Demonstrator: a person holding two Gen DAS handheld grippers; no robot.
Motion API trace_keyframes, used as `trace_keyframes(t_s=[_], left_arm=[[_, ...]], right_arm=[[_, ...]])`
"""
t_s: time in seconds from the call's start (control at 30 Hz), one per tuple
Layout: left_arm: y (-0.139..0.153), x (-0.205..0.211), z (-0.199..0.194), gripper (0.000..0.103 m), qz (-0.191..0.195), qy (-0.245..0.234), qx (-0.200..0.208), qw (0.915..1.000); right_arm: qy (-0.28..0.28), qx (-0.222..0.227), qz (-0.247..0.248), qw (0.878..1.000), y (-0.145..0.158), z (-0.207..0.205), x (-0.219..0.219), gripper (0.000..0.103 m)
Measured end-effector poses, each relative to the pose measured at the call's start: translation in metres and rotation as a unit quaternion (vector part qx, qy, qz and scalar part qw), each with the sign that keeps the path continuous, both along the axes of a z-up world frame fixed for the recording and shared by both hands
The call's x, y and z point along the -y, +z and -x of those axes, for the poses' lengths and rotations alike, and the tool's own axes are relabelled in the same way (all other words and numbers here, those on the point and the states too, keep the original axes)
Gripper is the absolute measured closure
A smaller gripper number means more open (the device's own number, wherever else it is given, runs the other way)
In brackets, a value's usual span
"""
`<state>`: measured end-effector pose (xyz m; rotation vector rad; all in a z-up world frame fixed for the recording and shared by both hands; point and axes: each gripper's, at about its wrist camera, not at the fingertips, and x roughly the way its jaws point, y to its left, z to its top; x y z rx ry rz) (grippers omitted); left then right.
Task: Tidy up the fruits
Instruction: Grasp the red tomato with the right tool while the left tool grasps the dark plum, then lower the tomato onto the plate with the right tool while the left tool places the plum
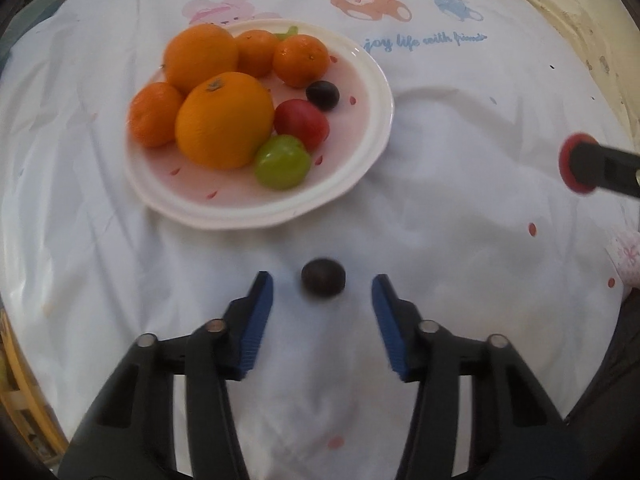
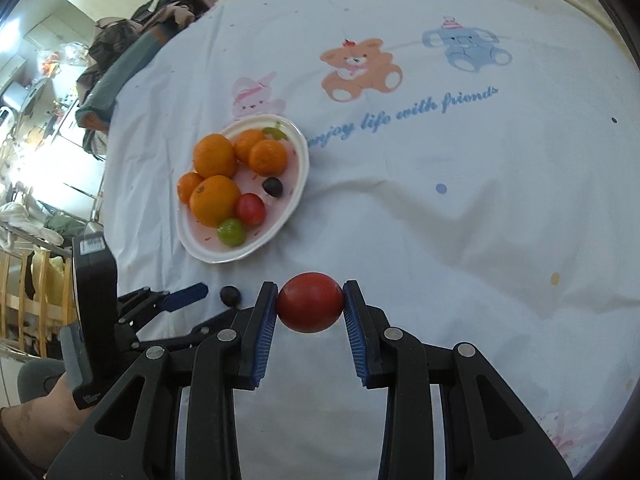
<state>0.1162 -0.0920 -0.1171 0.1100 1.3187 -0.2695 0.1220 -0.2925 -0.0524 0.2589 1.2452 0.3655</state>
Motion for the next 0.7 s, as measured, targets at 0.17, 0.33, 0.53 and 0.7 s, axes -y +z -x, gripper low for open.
trace_keyframes(t_s=[0.17,0.33,0.53,0.7], left_arm=[[-0.005,0.006,-0.004,0.083,-0.005,-0.012,0.008,0.9999],[-0.001,0.005,-0.001,0.083,0.023,-0.013,0.008,0.9996],[0.019,-0.008,0.014,0.083,0.023,0.016,0.012,0.9995],[0.046,-0.041,0.023,0.083,0.028,0.066,0.037,0.9968]], right_arm=[[0.005,-0.010,-0.001,1.000,-0.005,-0.001,-0.003,0.068],[-0.002,-0.017,-0.001,1.000,-0.007,-0.002,-0.001,0.068],[0.006,-0.015,-0.005,1.000,-0.004,-0.001,-0.007,0.068],[0.009,-0.010,-0.006,1.000,-0.001,0.001,-0.010,0.068]])
